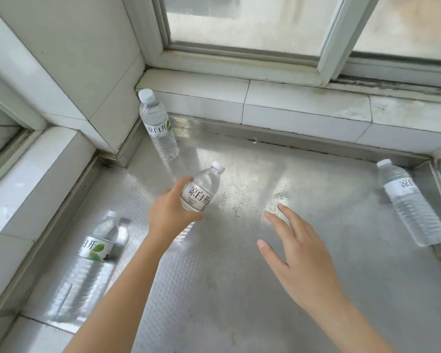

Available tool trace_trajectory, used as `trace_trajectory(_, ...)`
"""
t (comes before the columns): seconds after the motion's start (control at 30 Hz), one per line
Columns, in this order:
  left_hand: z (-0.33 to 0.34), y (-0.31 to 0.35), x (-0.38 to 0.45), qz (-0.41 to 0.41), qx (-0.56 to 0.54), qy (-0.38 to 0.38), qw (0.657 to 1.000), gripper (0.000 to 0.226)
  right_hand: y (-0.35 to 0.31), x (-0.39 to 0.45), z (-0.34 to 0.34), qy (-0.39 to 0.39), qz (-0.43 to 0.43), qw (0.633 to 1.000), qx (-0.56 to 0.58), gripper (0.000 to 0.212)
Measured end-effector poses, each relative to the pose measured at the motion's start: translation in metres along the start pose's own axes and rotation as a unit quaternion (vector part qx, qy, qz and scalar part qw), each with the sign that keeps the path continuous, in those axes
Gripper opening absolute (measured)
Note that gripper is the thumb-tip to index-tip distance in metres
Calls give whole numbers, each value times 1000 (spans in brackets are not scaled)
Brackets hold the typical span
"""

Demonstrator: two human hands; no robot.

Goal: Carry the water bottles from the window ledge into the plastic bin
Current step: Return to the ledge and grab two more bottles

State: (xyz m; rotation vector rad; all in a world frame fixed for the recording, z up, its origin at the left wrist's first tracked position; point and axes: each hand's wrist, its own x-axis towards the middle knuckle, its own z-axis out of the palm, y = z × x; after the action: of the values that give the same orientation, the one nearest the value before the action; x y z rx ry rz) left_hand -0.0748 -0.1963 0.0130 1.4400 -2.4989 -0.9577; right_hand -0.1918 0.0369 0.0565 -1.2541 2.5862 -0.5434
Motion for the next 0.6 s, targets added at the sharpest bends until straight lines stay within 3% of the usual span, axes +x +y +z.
trace_trajectory(0.2,7,76,-30,22,-175,-29,984,84,27,-5,-23,35,30,999,4,57)
trace_trajectory(0.6,86,205,-63,32,-294,-74,952,84,161,2,-68,77,130,988,-27,55)
